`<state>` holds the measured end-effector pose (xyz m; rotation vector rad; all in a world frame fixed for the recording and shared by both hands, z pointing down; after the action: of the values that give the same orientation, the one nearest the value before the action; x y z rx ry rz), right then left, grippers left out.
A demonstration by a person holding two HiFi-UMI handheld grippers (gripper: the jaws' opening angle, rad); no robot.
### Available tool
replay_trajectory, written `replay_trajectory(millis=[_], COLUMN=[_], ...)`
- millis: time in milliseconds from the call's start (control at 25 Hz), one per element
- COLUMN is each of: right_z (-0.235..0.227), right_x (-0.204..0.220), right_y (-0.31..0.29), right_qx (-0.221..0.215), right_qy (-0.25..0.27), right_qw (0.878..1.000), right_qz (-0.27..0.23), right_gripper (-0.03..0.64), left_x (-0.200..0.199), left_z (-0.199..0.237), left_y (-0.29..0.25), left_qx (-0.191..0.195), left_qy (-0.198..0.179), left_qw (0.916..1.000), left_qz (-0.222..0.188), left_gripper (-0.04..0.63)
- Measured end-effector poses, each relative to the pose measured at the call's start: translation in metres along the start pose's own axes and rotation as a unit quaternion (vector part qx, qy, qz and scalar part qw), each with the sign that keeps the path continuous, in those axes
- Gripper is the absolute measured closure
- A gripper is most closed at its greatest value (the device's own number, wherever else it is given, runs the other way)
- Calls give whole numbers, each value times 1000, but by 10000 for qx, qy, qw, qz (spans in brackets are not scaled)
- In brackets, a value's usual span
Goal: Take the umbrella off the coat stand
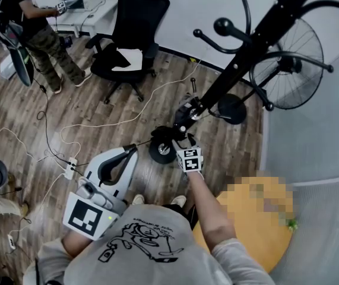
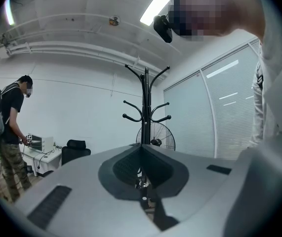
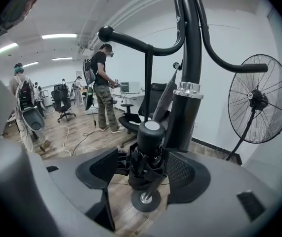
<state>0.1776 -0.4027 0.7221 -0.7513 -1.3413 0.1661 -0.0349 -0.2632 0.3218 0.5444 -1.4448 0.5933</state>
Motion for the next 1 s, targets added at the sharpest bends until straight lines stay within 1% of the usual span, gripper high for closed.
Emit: replay_trajectory(millis=[440, 1000], right_z=[-3, -6], right_x=[12, 17], right_y=[-29, -58], right_qx=[-130, -282], right_qy=[-136, -183], right_qw=[9994, 9982], right_qz=[291, 505], right_gripper=[272, 255], left_x=[4, 8], left_z=[7, 14], left_y=[-7, -12], left_qx=[-76, -252], left_qy=[9, 14], left_qw=[9999, 9995], left_qz=[74, 199], left_gripper=[589, 588])
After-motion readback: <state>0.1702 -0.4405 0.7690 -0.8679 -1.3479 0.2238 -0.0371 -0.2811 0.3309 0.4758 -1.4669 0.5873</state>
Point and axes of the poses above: the fingertips, and each gripper's own axes: y backward along the fingers, z to its left, x out of its underside, the point moved 2 cm from there along y, backward along the fingers, and after that the axes turned 1 degree about -x, right-handed, at the moved point
